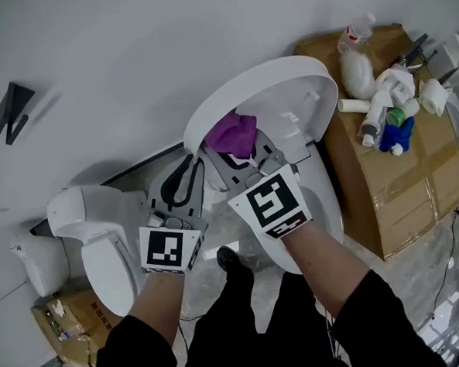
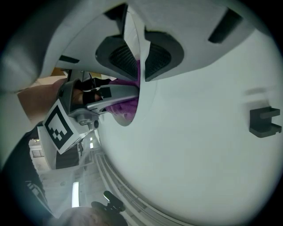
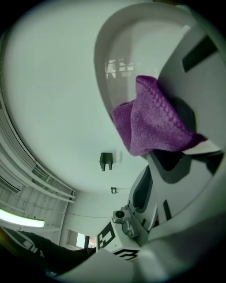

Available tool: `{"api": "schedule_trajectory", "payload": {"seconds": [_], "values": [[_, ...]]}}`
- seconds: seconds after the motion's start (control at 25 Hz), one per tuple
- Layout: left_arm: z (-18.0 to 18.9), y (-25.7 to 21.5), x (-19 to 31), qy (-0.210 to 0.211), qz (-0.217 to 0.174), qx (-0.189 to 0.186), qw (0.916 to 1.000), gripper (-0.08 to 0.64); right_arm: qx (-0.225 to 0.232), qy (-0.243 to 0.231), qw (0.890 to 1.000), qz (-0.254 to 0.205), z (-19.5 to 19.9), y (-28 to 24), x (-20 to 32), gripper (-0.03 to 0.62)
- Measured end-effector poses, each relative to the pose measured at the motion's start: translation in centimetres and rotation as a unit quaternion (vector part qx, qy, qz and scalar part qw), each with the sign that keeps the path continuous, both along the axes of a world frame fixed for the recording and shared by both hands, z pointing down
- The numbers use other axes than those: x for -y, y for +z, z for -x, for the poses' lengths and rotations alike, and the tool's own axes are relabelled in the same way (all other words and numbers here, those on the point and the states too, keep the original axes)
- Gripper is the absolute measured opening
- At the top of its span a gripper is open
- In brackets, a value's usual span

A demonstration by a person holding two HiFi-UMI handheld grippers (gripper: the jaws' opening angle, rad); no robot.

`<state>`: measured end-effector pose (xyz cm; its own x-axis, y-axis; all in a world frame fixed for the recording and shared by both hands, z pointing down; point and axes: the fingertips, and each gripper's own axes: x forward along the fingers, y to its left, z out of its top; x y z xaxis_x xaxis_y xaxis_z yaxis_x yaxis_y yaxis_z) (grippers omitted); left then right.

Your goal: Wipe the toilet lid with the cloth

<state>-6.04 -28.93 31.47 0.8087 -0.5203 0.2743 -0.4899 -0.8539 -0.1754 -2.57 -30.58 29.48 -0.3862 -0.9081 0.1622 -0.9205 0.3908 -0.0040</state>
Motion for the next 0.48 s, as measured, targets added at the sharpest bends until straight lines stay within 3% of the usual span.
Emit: {"api": "schedule_trajectory", "payload": {"seconds": [0.2, 0.48], "values": [[0.0, 0.0, 0.6, -0.014, 0.001, -0.002, 0.9999, 0.054, 0.011, 0.019, 1.0, -0.009, -3.6, -0.2, 0.3, 0.055], [0.1, 0.1, 0.9, -0.023, 0.002, -0.003, 0.9997, 0.052, 0.022, 0.109, 0.994, -0.004, -14.0, 0.7, -0.6, 0.055]]}}
